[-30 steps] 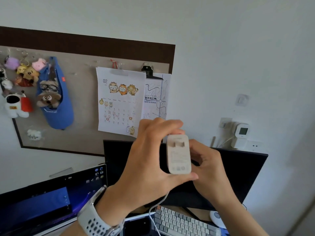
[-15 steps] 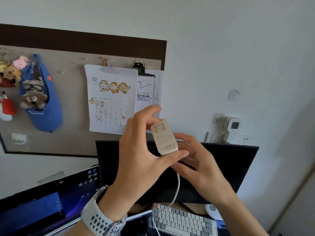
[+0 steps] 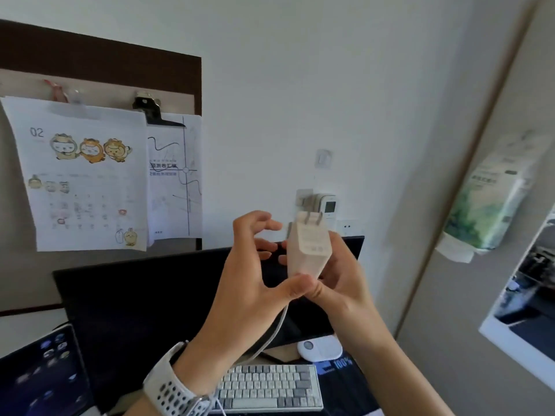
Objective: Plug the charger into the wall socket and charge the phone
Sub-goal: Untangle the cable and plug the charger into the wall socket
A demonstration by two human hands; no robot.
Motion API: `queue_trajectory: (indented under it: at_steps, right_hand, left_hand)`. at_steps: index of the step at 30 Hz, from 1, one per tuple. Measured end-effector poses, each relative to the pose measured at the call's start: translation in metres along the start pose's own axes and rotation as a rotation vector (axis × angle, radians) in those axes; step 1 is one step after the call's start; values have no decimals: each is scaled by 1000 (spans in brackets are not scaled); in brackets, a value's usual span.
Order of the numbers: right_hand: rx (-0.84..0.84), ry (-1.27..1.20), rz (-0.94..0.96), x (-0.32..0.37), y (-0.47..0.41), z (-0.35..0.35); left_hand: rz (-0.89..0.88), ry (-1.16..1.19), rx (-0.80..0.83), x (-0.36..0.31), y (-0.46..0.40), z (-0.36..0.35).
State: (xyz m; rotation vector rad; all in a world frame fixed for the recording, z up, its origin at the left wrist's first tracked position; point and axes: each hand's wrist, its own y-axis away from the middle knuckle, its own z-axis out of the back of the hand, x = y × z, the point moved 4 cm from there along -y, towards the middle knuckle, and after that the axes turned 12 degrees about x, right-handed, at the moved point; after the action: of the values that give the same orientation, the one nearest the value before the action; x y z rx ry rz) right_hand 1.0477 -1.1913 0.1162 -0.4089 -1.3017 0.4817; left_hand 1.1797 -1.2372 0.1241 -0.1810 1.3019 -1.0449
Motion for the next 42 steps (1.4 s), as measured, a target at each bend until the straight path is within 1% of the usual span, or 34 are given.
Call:
queue_trajectory:
  at_steps: [3,6,8,11,13,15,18,20,22,24,27,31,33,36,39,42]
  right_hand:
    - [-168,43,37,7,1,47]
    - [-335,99,36,3,-3,103]
    - [-425,159,-22,-9,-5,142]
    - [-471,271,-146,-40,-9,196]
    - [-501,260,-213,-65,-11,227]
    - [-525,149,-254,-95,-14,253]
    - [-542,-157,-258,-139,-18,288]
    - [-595,-325,-295,-165,-20,309]
    - [-628,-409,-321,-188,-24,329]
    - [-583,-280,-399,-210,-32,345]
    - [-482,86,-539,-245,-47,359]
    - [-317,560,-639,-288,-67,348]
    - [-220,742,-662,-308,-73,338]
    - [-109,927,-673,-329,-80,331]
    - [-62,1052,-674,-340,-88,331]
    - [-30,1116,-677,-346,-91,332]
  left_hand:
    - [74,26,93,19,-8,-22]
    - [103,3,129,30,-17,-44]
    - [113,-20,142,36,-26,-59]
    - [126,-28,142,43,-45,-83]
    - [143,-31,152,48,-61,-103]
    - [164,-42,171,55,-79,-126]
    - [199,-30,178,65,-106,-162]
    - [210,-33,171,71,-122,-183]
    - [220,-44,160,78,-133,-200]
    - [233,-58,143,84,-140,-211]
    - [251,-85,84,92,-142,-218]
    - [286,-119,-8,96,-137,-214]
    - [288,-171,-42,95,-134,-209]
    - [294,-233,-83,95,-134,-200]
    - [293,-215,-124,97,-136,-196]
    - [281,-200,-169,99,-136,-197]
